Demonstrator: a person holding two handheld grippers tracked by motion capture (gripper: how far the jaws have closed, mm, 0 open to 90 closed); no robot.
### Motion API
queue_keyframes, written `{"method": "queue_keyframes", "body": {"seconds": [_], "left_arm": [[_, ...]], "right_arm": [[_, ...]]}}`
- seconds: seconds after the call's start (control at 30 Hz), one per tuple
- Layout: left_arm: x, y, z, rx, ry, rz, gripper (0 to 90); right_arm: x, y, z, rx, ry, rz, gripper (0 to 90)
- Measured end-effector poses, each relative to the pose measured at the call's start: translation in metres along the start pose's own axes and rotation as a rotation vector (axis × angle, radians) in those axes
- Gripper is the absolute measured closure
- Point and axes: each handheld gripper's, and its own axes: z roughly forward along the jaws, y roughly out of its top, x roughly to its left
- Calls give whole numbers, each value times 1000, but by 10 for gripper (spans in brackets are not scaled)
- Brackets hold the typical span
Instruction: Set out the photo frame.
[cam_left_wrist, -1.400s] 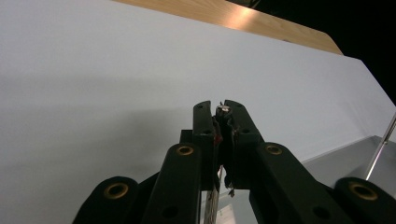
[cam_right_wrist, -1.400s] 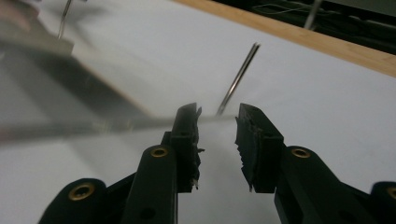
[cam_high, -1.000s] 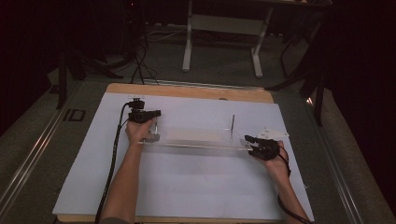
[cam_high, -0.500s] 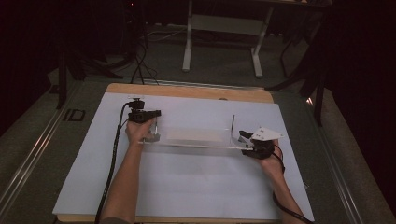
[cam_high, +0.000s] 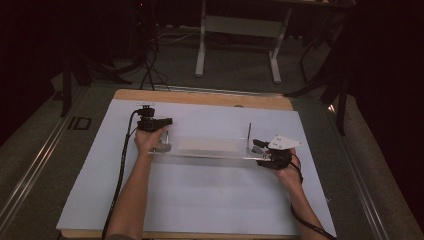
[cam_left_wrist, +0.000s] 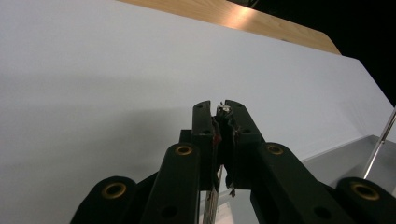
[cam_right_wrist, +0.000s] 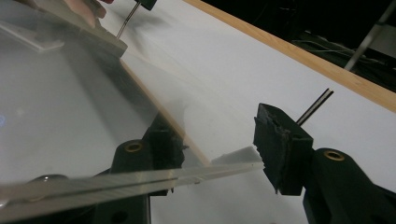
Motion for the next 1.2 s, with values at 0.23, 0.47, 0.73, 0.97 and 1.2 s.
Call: {"method": "queue_keyframes", "body": {"seconds": [0.23,0.47,0.73,0.97,1.2], "left_arm": [[1,1,-2,8,-14,0,822],[3,-5,-4,13,-6,53,768],[4,-14,-15,-7,9,137,724],[2,-18,-34,-57,17,206,703],[0,-21,-55,-96,23,290,687]], "right_arm": [[-1,0,0,5,9,5,506],[-1,0,0,14,17,7,506],[-2,1,0,13,20,11,506],[-4,4,0,12,19,24,506],[-6,8,1,12,15,45,506]]}}
